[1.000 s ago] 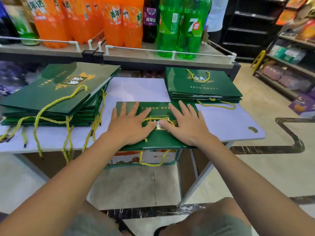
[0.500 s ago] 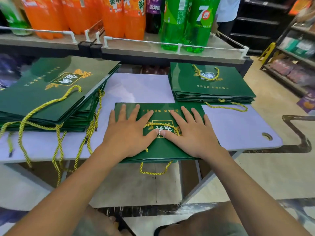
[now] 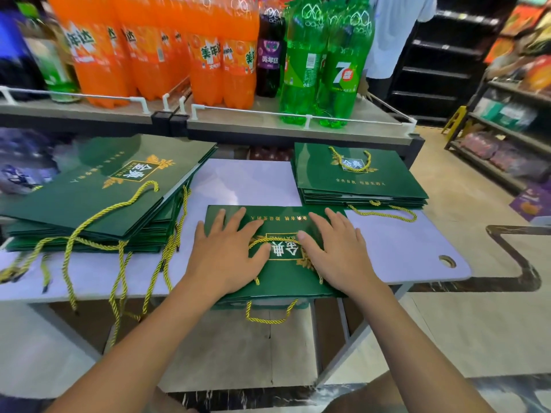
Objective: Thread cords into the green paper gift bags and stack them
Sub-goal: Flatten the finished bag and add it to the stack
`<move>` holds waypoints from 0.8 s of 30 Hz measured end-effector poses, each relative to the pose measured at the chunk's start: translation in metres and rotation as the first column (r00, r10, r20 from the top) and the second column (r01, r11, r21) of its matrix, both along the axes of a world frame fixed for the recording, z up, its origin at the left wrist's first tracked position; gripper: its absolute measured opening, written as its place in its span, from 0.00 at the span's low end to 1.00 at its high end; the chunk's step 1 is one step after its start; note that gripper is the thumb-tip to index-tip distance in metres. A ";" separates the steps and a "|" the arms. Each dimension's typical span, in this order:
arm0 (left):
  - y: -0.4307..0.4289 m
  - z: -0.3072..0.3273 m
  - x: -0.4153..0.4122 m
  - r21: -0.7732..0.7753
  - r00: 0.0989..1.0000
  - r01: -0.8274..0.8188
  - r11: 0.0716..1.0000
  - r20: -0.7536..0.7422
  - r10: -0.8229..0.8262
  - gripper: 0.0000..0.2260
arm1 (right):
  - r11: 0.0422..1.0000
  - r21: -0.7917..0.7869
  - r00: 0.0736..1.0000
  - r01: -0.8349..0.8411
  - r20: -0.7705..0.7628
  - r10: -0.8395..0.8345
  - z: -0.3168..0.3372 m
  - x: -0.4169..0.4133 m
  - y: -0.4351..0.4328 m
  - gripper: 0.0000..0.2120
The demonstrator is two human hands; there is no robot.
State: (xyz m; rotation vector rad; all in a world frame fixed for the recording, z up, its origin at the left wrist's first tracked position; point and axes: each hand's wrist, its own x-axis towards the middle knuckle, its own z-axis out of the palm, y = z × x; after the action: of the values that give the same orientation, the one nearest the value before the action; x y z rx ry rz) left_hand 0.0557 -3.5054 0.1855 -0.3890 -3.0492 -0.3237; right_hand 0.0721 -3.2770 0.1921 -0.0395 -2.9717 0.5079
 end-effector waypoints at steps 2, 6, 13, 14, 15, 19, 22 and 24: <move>0.000 0.001 0.002 0.022 1.000 -0.008 1.000 -0.019 0.009 0.31 | 0.995 -0.007 0.995 0.099 -0.030 -0.100 0.003 0.001 0.009 0.39; -0.001 0.001 0.005 0.067 0.997 -0.038 0.997 -0.066 0.043 0.28 | 0.972 0.093 0.977 0.214 0.001 -0.215 0.008 0.010 0.020 0.36; -0.003 0.005 0.015 0.200 0.973 -0.021 0.979 -0.223 0.066 0.26 | 0.928 -0.332 0.969 0.170 -0.114 -0.218 0.010 0.023 0.028 0.19; -0.004 0.006 0.016 0.234 0.961 -0.004 0.972 -0.267 0.069 0.25 | 0.890 -0.431 0.961 0.150 -0.149 -0.234 0.011 0.025 0.030 0.17; -0.005 0.007 0.016 0.276 0.950 0.015 0.961 -0.304 0.072 0.23 | 0.837 -0.531 0.952 0.129 -0.172 -0.255 0.012 0.026 0.032 0.18; -0.011 0.008 0.011 0.498 0.917 0.092 0.862 -0.381 0.122 0.21 | 0.580 -0.812 0.920 0.064 -0.177 -0.350 0.034 0.030 0.044 0.21; -0.011 0.022 0.007 0.774 0.959 0.000 0.633 -0.181 0.220 0.26 | 0.503 -0.864 0.894 -0.010 -0.233 -0.383 0.057 0.025 0.059 0.21; -0.008 0.035 -0.002 0.905 0.984 -0.147 0.398 0.092 0.155 0.21 | 0.445 -0.894 0.878 -0.054 -0.255 -0.405 0.072 0.016 0.069 0.20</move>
State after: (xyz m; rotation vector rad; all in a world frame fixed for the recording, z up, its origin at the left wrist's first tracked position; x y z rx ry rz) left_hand 0.0541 -3.5133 0.2204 -0.0077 -2.3001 -1.8252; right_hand 0.0881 -3.2077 0.2641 -0.2974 -1.8886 1.7181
